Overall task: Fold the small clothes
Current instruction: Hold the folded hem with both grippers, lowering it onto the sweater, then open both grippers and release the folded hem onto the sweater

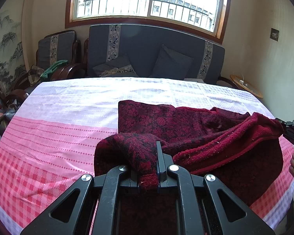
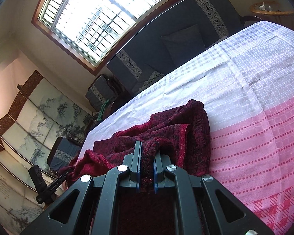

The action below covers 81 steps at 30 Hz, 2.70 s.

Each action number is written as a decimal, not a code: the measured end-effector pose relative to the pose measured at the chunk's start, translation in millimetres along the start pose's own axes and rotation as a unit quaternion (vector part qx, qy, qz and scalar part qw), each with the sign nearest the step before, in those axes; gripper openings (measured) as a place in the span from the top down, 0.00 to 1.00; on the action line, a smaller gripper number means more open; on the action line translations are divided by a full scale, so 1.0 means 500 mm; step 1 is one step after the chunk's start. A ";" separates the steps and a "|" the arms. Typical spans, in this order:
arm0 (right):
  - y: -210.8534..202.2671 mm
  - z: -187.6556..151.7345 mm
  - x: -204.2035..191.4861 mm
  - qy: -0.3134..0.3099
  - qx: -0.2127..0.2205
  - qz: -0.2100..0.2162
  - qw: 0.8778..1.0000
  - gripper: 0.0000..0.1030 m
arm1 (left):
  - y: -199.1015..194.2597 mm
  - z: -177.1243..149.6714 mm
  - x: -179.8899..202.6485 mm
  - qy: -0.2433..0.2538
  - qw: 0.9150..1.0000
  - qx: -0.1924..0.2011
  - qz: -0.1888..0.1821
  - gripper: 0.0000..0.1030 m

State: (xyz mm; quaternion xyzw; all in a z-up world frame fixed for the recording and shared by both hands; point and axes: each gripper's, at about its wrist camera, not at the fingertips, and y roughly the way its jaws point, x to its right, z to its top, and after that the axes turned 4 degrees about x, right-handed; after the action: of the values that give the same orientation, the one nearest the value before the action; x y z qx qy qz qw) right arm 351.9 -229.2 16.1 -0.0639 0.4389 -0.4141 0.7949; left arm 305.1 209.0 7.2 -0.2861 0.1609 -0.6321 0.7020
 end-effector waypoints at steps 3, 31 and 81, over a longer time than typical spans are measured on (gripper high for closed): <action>0.010 0.003 0.009 0.005 -0.002 -0.001 1.000 0.91 | 0.010 0.007 -0.001 0.002 1.000 -0.001 0.001 0.89; 0.076 0.035 0.058 0.037 -0.008 -0.012 0.999 0.91 | 0.074 0.049 0.001 0.008 1.000 -0.006 0.003 0.89; 0.128 0.038 0.121 0.074 -0.009 -0.011 0.997 0.90 | 0.144 0.106 -0.110 -0.178 0.976 -0.030 -0.123 0.33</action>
State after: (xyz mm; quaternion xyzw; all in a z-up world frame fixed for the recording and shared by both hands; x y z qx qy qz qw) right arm 420.9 -235.9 -41.1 -0.0452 0.4999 -0.4222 0.7549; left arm 385.3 276.3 -2.1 -0.4330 0.0158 -0.6475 0.6269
